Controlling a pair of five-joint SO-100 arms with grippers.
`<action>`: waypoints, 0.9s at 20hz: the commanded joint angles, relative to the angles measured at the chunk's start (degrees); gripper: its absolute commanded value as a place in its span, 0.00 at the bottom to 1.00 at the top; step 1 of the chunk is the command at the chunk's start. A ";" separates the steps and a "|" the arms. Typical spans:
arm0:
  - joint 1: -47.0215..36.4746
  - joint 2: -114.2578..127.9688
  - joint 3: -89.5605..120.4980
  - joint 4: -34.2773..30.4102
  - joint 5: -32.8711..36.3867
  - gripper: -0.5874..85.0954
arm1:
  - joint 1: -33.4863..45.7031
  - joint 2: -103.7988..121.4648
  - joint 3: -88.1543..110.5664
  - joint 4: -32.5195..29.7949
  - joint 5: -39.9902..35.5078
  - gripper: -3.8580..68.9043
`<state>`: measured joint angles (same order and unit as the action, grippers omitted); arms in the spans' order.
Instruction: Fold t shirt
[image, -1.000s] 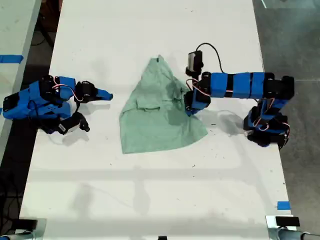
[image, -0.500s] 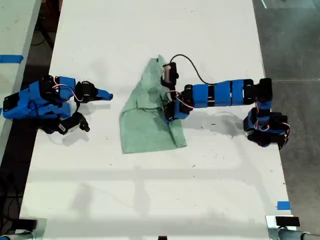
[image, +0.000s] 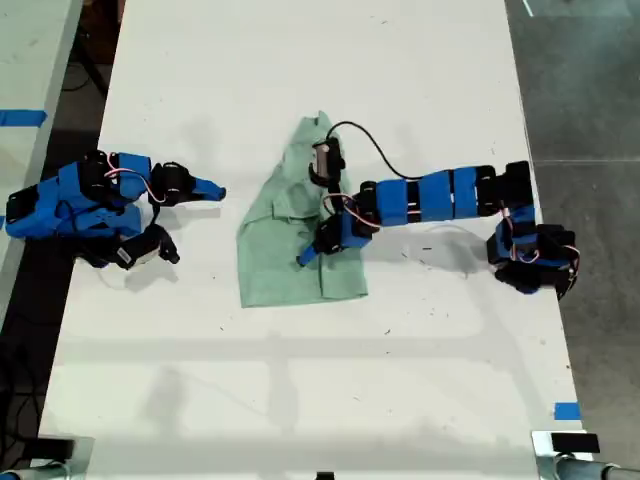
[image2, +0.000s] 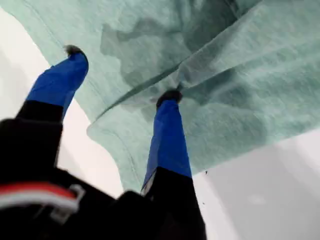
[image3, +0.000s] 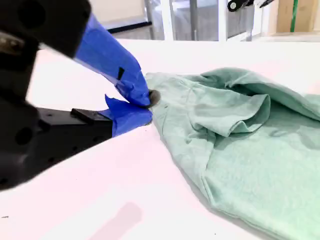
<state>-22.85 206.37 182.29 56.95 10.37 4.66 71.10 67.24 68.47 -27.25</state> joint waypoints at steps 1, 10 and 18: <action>0.00 0.35 0.44 -0.35 0.35 0.01 | -0.70 10.90 -3.78 4.75 -0.53 0.49; 0.00 0.35 0.44 -0.26 0.35 0.01 | 4.75 61.52 38.06 7.56 6.06 0.06; -0.09 0.35 0.44 -0.35 0.35 0.01 | 8.00 116.10 94.39 -1.76 5.19 0.06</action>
<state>-22.85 206.37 182.29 56.95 10.37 11.78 175.78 154.86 67.68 -21.62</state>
